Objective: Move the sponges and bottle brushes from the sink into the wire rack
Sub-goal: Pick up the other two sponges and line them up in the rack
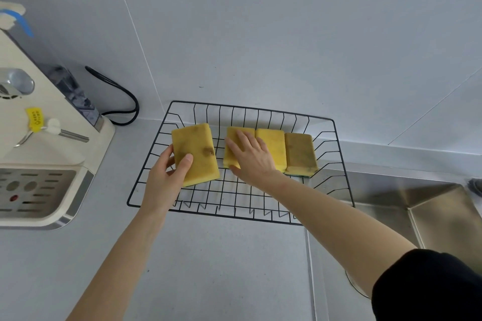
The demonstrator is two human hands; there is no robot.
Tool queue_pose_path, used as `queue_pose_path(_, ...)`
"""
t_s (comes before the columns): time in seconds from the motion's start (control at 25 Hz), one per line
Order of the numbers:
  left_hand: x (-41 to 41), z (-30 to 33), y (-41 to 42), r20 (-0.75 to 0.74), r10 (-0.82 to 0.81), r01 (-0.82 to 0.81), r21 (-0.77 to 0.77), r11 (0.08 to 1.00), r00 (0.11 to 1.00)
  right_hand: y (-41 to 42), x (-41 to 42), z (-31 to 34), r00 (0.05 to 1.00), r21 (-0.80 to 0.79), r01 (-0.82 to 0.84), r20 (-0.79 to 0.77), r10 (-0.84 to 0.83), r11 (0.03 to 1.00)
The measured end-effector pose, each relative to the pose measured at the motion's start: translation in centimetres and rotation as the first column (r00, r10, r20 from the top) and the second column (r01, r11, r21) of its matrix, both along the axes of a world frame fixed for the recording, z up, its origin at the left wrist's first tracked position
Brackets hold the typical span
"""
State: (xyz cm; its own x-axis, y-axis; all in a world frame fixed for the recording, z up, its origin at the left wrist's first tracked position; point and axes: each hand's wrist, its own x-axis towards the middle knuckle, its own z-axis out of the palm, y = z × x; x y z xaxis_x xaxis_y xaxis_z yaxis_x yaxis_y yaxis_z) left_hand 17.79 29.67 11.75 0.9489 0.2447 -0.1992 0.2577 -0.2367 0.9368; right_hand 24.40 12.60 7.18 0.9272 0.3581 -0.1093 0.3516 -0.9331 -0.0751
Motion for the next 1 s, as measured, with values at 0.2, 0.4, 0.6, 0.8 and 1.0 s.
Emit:
queue_pose_path(0.2,3.2,-0.8,-0.3,-0.040,-0.103,0.110,0.325,0.939,0.994,-1.8,-0.2,-0.2,1.000,0.057,-0.004,-0.014,0.005,0.998)
queue_pose_path(0.4,7.3,-3.1,-1.0,-0.178,-0.157,0.216,0.389,0.896,0.971,-2.8,0.2,-0.3,0.998,0.094,-0.036,-0.044,0.040,0.995)
queue_pose_path(0.6,8.5,-5.0,-1.9,-0.199,-0.143,0.217,0.432,0.875,0.970,-3.3,0.1,-0.9,0.998,0.142,-0.064,-0.001,0.065,0.988)
queue_pose_path(0.8,8.3,-4.6,-1.8,-0.159,-0.304,0.341,0.523,0.781,0.939,-3.5,0.2,-1.3,0.995,0.165,-0.088,0.054,0.081,0.982)
queue_pose_path(1.0,7.1,-3.9,-0.8,-0.380,-0.453,0.564,0.727,0.392,0.806,-4.1,0.2,-1.9,0.989,0.078,-0.054,0.139,0.043,0.996)
